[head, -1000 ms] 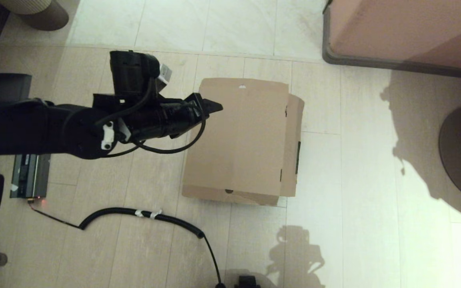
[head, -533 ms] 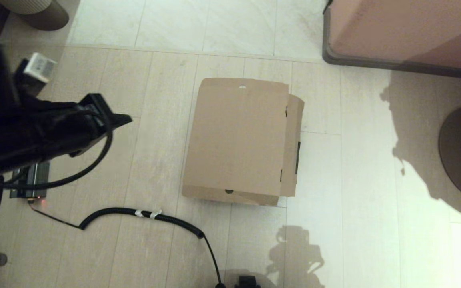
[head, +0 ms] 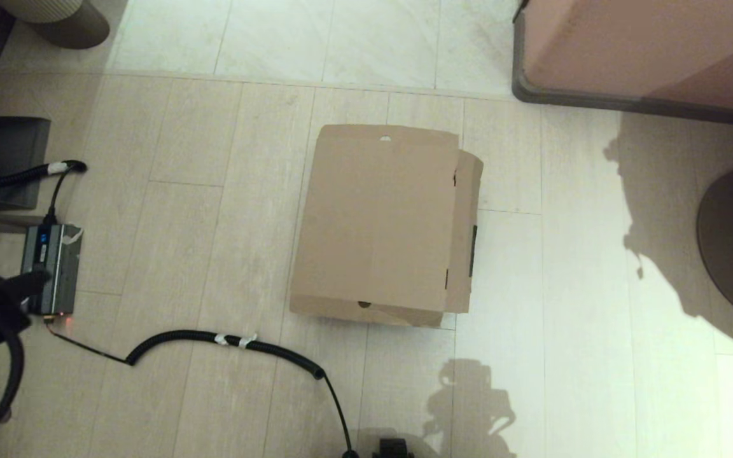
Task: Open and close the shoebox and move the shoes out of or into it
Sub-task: Open the shoe box
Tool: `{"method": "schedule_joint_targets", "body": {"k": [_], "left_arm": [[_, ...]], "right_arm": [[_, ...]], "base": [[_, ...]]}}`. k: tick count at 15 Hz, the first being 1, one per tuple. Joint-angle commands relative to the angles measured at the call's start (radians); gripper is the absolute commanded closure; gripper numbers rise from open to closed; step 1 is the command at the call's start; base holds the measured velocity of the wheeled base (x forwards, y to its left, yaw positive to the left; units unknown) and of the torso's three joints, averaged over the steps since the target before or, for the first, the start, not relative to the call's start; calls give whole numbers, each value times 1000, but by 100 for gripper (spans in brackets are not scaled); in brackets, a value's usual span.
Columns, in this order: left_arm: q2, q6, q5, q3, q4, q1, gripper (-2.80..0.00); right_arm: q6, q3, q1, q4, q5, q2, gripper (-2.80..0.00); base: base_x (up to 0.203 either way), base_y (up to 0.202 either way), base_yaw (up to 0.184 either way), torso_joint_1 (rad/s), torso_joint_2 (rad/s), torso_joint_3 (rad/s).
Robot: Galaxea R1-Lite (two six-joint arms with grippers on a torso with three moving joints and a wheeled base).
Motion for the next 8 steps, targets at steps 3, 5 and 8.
{"method": "schedule_joint_targets", "body": {"k": [3, 5, 8], "left_arm": [[-277, 211, -15, 152, -12, 142, 0], [-440, 252, -90, 240, 4, 185, 0], [-640, 312, -251, 422, 128, 187, 0]], "right_arm": [[0, 14, 0, -1, -1, 2, 0], [0, 14, 0, -1, -1, 2, 0], [1, 14, 0, -1, -1, 2, 0]], "base": [[0, 0, 0, 0, 0, 0], [0, 0, 0, 0, 0, 0], [0, 0, 0, 0, 0, 0]]}}
